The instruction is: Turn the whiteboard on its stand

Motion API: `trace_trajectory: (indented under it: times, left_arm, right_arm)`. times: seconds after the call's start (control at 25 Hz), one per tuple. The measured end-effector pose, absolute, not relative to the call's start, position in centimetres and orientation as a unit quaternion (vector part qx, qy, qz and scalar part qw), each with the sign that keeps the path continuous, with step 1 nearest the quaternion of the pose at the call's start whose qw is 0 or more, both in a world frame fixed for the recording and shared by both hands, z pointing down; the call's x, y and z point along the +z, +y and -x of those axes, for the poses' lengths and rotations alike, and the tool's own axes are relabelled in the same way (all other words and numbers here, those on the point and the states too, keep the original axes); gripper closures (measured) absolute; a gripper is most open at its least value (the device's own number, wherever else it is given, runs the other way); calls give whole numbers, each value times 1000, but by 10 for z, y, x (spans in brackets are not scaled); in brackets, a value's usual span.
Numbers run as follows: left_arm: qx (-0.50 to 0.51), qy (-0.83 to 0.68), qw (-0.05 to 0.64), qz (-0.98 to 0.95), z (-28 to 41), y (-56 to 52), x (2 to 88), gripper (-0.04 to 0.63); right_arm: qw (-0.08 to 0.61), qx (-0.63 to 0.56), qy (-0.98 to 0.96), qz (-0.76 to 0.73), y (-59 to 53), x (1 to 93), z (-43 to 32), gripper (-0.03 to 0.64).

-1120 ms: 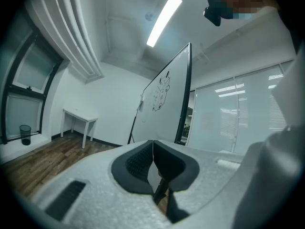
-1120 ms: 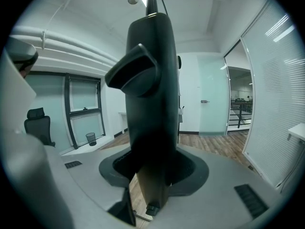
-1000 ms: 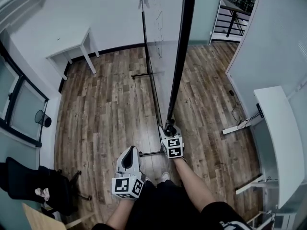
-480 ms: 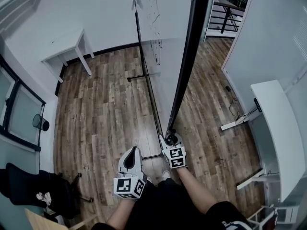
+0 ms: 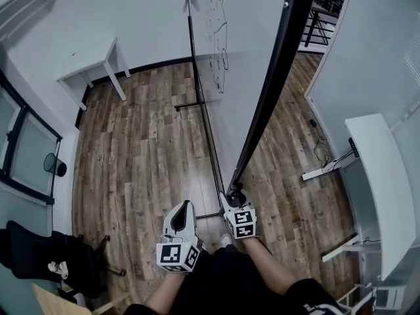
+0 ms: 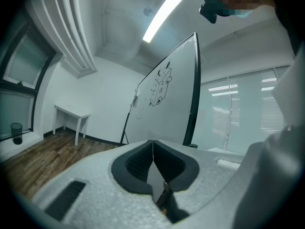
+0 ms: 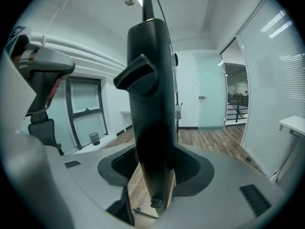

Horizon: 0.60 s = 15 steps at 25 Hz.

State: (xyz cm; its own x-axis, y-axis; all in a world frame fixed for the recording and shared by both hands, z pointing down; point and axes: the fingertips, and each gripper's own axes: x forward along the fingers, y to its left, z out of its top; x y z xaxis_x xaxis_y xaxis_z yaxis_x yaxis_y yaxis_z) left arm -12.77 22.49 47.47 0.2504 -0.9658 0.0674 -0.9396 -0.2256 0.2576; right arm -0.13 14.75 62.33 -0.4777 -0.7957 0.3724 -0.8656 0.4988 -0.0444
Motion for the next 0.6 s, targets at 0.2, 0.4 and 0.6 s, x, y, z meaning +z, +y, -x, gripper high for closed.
trace_trajectory:
  times: [0.2, 0.4, 0.6]
  left_arm:
    - [-52, -607, 124, -783, 125, 221, 477, 577]
    - [-53, -603, 124, -786, 122, 214, 477, 577]
    - [-52, -596, 120, -793, 117, 214, 475, 577]
  right_arm:
    - [158, 134, -850, -485, 164, 620, -11, 434]
    - [148, 148, -852, -480, 181, 603, -21, 434]
    - [117, 147, -854, -486, 198, 568, -26, 434]
